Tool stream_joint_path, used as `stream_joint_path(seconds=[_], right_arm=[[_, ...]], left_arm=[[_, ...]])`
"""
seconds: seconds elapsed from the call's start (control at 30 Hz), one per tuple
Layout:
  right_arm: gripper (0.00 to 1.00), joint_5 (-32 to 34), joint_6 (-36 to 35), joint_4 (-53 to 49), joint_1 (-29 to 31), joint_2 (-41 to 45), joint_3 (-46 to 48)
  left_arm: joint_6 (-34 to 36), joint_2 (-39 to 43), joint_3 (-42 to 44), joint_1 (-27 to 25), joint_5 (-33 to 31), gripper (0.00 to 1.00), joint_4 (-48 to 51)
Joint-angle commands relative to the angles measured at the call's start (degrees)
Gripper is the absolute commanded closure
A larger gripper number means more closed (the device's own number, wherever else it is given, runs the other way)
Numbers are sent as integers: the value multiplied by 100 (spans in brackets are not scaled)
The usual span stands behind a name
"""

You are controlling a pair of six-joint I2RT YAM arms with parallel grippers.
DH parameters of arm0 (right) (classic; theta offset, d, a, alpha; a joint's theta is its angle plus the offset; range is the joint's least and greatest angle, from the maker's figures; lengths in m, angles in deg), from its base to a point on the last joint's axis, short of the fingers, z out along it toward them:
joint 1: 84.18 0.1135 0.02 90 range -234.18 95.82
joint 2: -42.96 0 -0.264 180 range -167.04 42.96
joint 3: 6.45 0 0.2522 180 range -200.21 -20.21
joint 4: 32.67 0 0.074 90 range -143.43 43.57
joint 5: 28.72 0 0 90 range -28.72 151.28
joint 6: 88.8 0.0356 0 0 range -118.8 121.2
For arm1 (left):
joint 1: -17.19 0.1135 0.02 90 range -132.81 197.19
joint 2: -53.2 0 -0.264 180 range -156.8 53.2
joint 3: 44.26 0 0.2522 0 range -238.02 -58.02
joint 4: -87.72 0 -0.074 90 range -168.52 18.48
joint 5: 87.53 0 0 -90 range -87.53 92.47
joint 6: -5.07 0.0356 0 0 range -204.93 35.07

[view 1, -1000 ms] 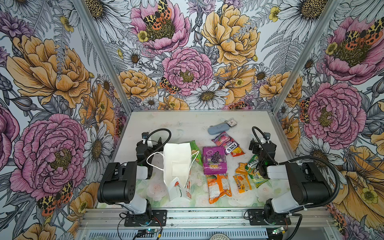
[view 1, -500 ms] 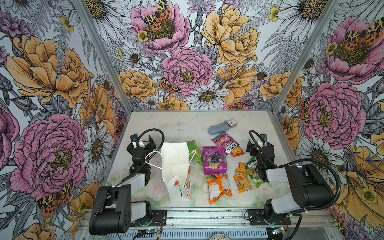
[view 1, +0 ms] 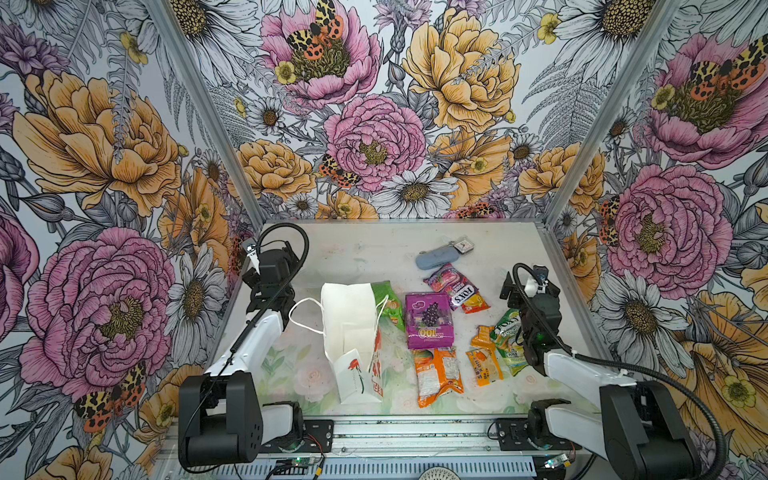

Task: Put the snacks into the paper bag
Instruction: 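Move the left gripper to the white paper bag's rim while the right arm rises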

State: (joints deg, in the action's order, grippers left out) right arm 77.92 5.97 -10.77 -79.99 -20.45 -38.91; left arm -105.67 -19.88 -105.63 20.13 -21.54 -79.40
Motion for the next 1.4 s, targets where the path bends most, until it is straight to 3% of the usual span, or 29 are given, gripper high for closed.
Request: stream_joint_path(seconds=[0.0, 0.1, 0.2, 0.23, 0.3, 0.33, 0.4, 0.53, 0.77, 0.87, 1.0, 1.07, 1.2, 1.37], right_arm=[[0, -82, 547, -1586, 38, 669, -605], [0, 326, 1255, -2951, 22, 1277, -1039], [0, 392, 1838, -4062, -87, 1841, -1391], [0, 280, 1988, -4364, -120, 2013, -1497], [0, 183, 2417, -4835, -148, 2344, -1621], [0, 58, 2522, -4881, -176, 2530, -1603], [0, -149, 2630, -4876, -239, 2974, -1494], [0, -369, 2549, -5159, -320, 3384, -1568], [0, -830, 2443, -6207, -322, 3170, -2260], [1, -1138, 2398, -6481, -315, 3009, -2430], [3, -1302, 2361, -6708, -324, 2828, -2565], [4, -1340, 2378, -6717, -322, 2799, -2547], [4, -1262, 2541, -6686, -315, 2582, -2595], [6, -1486, 2618, -6758, -322, 2224, -2896]], left_arm=[[-384, 13, -281, 120, 887, 1, 1150], [-966, 297, -336, 271, 1030, 1, 1368], [-2095, 738, -346, 717, 1487, 1, 1867], [-2451, 855, -318, 1016, 1925, 1, 1890], [-2784, 862, -346, 1832, 3932, 1, 1483], [-2898, 764, -526, 2124, 4596, 1, 1555], [-2505, 602, -1166, 2388, 5454, 1, 2328], [-1282, 1115, -1953, 2050, 4766, 1, 3924], [-525, 2258, -2630, 1433, 3962, 1, 5397], [-405, 2562, -3203, 911, 3588, 1, 6035], [-403, 2447, -4234, -188, 3148, 6, 7253], [-569, 2272, -4669, -973, 2549, 10, 7856], [-1107, 2150, -5017, -2255, 2047, 19, 8444], [-1725, 1947, -5052, -3350, 1806, 27, 9138]])
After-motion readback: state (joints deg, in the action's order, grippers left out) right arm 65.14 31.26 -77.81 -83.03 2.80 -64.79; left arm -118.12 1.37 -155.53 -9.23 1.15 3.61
